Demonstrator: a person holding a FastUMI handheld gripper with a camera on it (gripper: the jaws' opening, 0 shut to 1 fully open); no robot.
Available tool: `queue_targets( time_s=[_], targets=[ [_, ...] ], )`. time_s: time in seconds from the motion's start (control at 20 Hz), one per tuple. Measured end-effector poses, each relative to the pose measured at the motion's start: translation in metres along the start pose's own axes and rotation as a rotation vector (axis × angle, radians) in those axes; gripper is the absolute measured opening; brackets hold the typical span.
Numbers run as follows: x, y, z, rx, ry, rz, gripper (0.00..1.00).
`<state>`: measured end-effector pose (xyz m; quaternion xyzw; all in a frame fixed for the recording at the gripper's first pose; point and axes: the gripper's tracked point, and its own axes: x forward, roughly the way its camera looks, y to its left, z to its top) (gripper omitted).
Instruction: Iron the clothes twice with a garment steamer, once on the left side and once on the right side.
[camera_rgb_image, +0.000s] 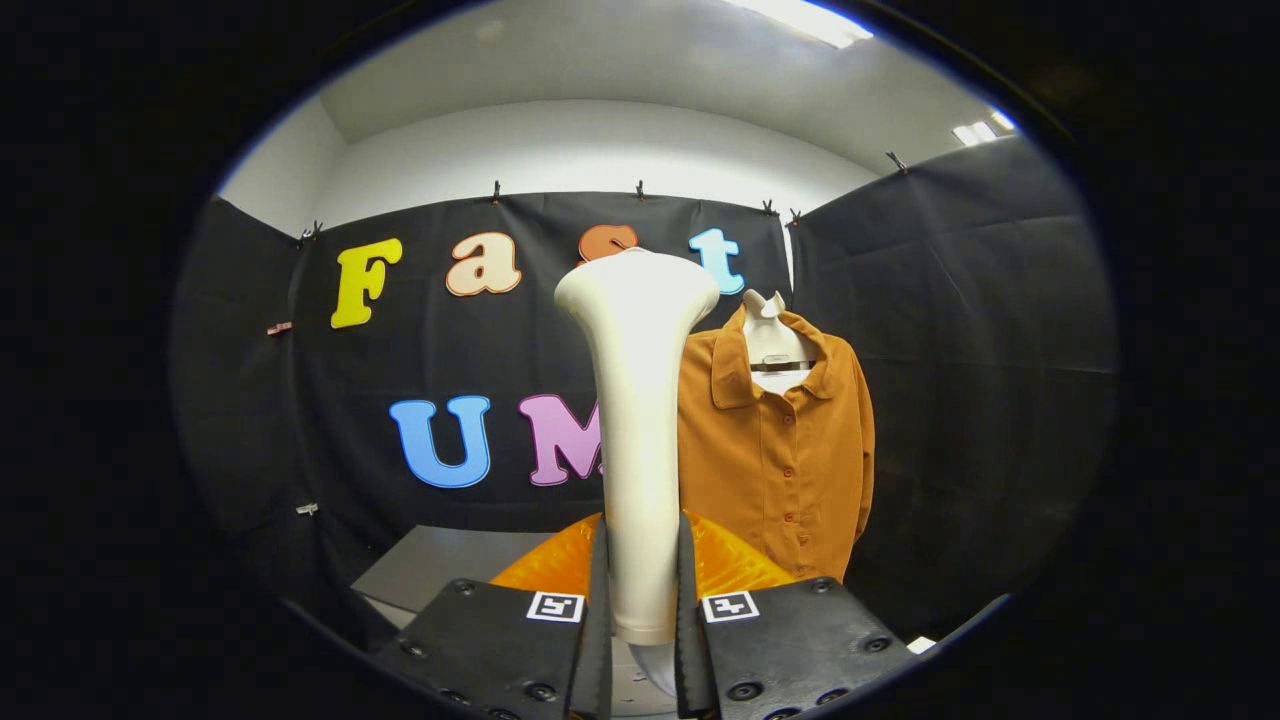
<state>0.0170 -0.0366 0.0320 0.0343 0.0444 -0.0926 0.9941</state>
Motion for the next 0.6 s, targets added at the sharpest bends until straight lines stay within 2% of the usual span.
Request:
queue_targets(
  time_s=[0.6],
  targets=[
    [0.0007, 0.0048, -0.0022, -0.009, 0.004, -0.005, 0.28]
  ],
)
